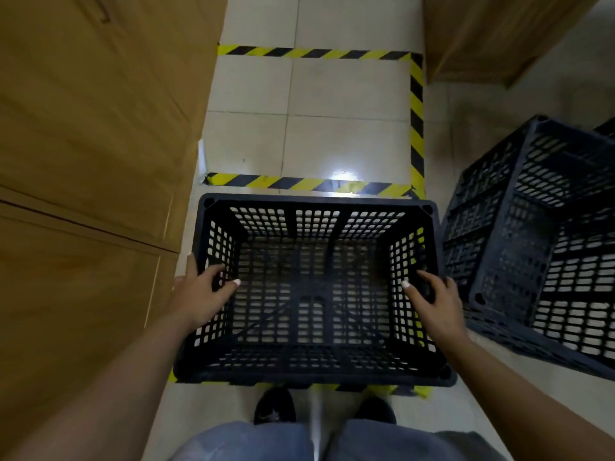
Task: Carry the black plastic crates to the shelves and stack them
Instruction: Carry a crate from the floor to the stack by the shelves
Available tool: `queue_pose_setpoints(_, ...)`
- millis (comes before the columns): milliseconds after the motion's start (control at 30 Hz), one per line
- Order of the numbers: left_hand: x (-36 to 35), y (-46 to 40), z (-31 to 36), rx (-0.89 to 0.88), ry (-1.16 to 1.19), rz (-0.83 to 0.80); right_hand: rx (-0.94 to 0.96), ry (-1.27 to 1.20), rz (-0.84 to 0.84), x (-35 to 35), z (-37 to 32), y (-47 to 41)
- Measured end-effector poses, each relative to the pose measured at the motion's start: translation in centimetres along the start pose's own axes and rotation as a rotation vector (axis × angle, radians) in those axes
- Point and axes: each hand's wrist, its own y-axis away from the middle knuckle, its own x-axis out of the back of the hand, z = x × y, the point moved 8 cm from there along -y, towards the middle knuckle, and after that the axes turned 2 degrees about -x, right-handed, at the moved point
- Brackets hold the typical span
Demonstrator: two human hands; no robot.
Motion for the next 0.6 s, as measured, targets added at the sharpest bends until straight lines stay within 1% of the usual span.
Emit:
queue_pose_setpoints(133,-2.6,-0.8,-0.5,0.003,-0.031,-0.111,-0.007,0.021,-0.014,-0.7,1.2,-0.3)
queue_pose_setpoints(267,-2.7,-0.7,0.2,0.034,0.073,-0.126,-0.052,0.038,-0.100,-0.9,1.6,-0.8)
queue_pose_setpoints(333,-2.4,0.0,1.3,0.020,0.049,-0.165,-0.074,0.037,-0.139,-0.7,1.5,-0.8)
queue_pose_setpoints(433,-1.5,2.1,5.0,-0.101,-0.035,-0.188,-0.016,0.049,-0.162,0.4,0.4,0.7)
queue_pose_setpoints(533,0.1,5.9,10.4,-0.249,-0.065,-0.142,0.039,0.128,-0.170,2.2,-0.8,4.0)
queue_pose_setpoints(600,1.1,8.8,13.4,-0.309,-0.068,-0.139,0.050,0.171,-0.176,3.9,-1.1,6.6)
